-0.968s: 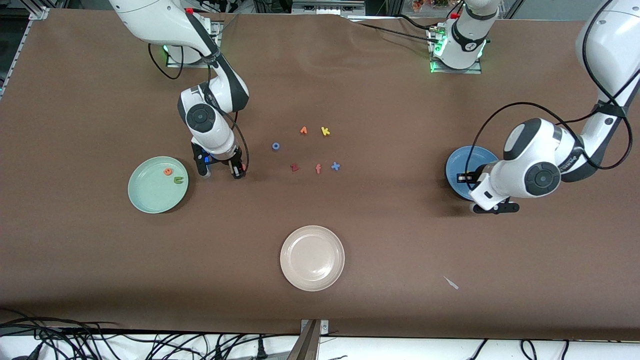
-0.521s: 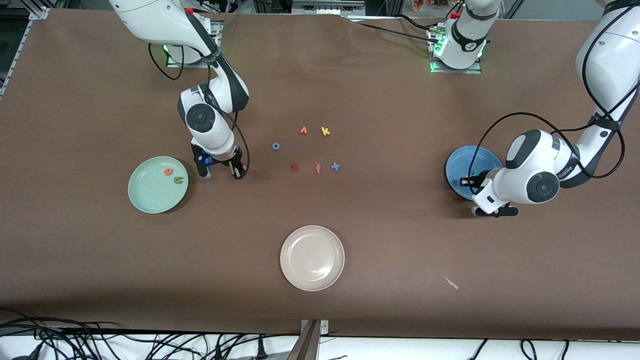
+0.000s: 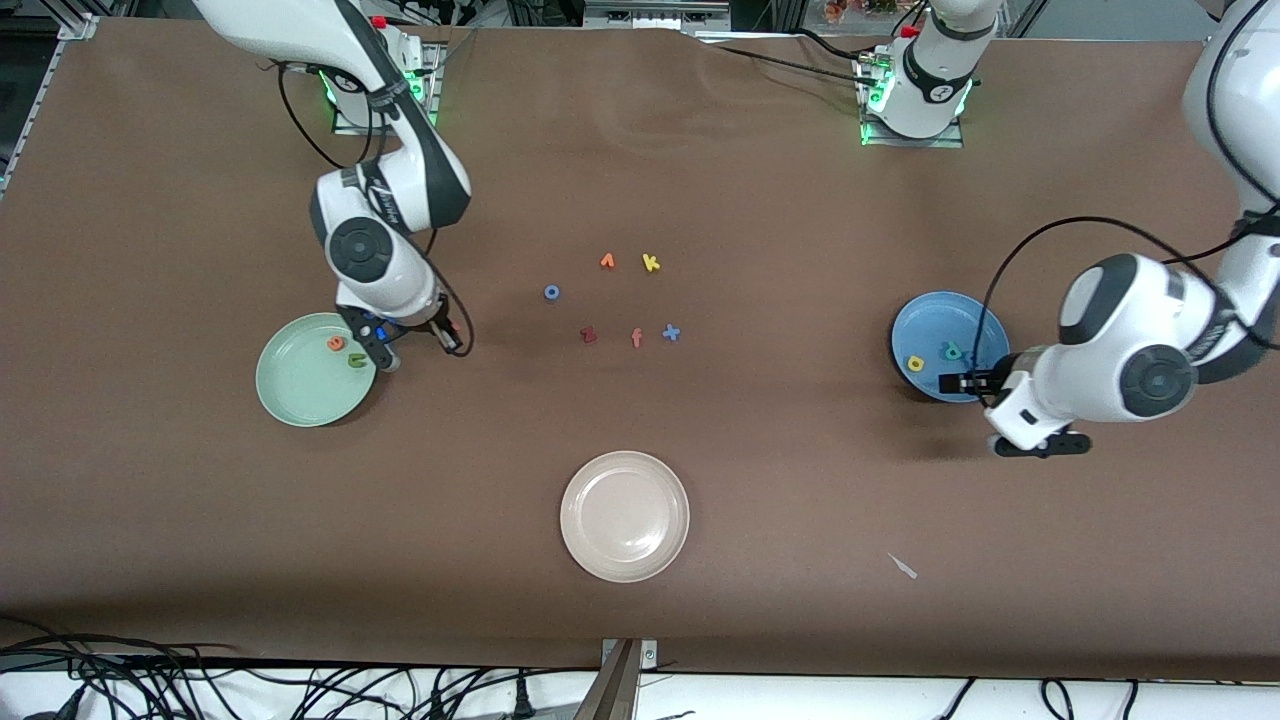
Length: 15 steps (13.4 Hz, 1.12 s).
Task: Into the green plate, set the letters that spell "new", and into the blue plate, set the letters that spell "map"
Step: 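Release the W on the green plate while the left gripper releases D on blue plate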
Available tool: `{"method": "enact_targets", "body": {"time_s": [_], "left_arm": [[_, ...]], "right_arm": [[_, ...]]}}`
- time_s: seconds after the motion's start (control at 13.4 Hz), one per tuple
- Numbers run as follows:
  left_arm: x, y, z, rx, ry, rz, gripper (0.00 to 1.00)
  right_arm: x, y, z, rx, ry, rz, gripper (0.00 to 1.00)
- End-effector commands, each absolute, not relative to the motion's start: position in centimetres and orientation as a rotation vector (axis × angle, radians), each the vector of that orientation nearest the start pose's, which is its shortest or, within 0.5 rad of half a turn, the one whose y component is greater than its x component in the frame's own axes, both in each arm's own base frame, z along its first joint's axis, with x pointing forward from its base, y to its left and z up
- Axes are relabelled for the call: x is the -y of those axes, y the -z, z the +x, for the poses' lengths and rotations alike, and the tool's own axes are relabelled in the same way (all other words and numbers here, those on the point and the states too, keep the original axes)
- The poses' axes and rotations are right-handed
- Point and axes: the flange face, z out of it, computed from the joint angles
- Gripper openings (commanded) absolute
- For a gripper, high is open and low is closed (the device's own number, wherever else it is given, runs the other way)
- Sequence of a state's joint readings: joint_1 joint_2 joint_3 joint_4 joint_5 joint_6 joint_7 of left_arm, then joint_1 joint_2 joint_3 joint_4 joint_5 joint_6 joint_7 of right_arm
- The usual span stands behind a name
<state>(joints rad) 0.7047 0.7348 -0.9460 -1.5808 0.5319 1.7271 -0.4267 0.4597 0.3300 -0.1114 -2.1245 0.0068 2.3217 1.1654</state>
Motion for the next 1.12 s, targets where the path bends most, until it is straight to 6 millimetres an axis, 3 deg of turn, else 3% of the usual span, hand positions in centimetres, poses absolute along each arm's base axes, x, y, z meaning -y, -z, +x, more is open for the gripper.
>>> {"method": "enact_targets", "body": {"time_s": [0.0,0.15,0.37,0.6,0.67,0.74,0.82,1.04], "left_arm": [[2.9,-37.7,67.5,0.106,-0.357,-3.083,1.00],[4.2,-40.5,68.8,0.108,-0.291,-3.101,1.00],[4.4,-43.1,70.0,0.118,-0.207,-3.126,1.00],[4.4,-42.7,70.4,-0.079,-0.309,-3.071,1.00],[4.2,-43.3,70.9,-0.093,-0.320,-3.076,1.00],[3.7,-44.0,71.1,-0.087,-0.335,-3.087,1.00],[3.5,-44.2,71.1,-0.098,-0.348,-3.098,1.00],[3.0,-47.2,70.4,-0.164,-0.309,-3.111,1.00]], "right_arm": [[-12.2,-25.8,51.6,-1.048,-0.180,-3.091,0.00],[-8.2,-25.9,51.9,-0.937,-0.216,-3.129,0.00],[-3.0,-25.6,52.5,-0.816,-0.229,-3.164,0.00],[1.2,-24.2,53.3,-0.755,-0.222,-3.182,0.00],[1.6,-24.0,53.8,-0.738,-0.213,-3.189,0.02],[1.4,-24.3,54.3,-0.735,-0.207,-3.191,0.65],[0.9,-25.2,54.8,-0.723,-0.195,-3.188,1.00],[-0.8,-30.8,57.5,-0.718,-0.364,-3.181,1.00]]}}
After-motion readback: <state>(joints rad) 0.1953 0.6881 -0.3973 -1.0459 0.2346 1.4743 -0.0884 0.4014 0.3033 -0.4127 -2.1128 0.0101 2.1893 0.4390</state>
